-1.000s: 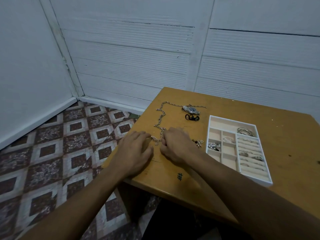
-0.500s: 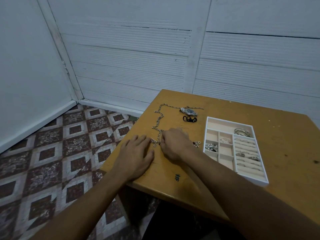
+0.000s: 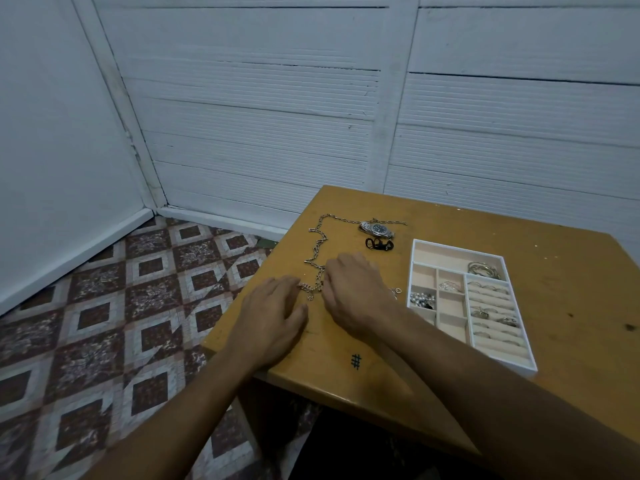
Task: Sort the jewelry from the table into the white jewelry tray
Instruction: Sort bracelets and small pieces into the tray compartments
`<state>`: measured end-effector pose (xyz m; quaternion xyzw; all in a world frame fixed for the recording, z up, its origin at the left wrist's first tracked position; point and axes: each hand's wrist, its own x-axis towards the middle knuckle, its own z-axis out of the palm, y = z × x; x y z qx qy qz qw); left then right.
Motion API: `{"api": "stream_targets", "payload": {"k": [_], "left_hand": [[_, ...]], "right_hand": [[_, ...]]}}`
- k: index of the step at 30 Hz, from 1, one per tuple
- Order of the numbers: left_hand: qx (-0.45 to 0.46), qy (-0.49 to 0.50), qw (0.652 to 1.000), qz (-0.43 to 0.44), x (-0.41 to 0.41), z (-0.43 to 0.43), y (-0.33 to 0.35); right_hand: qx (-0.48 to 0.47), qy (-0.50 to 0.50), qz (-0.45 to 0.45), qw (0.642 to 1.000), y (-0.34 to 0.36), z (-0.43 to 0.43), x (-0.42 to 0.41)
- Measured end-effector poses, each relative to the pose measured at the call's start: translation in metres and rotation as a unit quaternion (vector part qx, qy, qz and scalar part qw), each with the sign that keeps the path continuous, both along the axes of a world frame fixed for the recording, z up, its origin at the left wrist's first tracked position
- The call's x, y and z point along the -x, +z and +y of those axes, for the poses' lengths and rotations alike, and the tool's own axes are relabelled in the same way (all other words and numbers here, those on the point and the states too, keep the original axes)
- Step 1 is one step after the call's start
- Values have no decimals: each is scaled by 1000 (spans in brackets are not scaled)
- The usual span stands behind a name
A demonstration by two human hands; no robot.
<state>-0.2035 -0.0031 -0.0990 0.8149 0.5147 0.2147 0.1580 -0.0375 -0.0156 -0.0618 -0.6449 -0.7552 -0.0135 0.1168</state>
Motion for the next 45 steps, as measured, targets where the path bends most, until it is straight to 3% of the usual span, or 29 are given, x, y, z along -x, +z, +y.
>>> {"api": "stream_targets", "payload": {"k": [4,7,12,18,27,33,38,45], "left_hand": [[49,20,987,-150,-10,-1,16],[120,29,946,-300,-24,-1,34],[203,6,901,-383,-43,-3,50],[261,-39,871,-414,-55,-12,57],[258,-126,888,-359,-90,-22,74],[256,-144,877,-381,-118,-27,78],[323,-138,830,-435,-131,-24,74],[312,-114,843,-422,-137,-14,72]], "right_hand": [[63,11,207,976,24,-3,-14],[82,20,274,958,35,-8,-22],[79,19,351,933,52,-17,-32],[47,24,307,950,88,-30,-45],[33,2,232,972,122,-39,-78],[29,-22,218,975,139,-50,-99],[69,-46,215,973,148,-58,-122],[162,-80,114,977,156,-73,-150]]}}
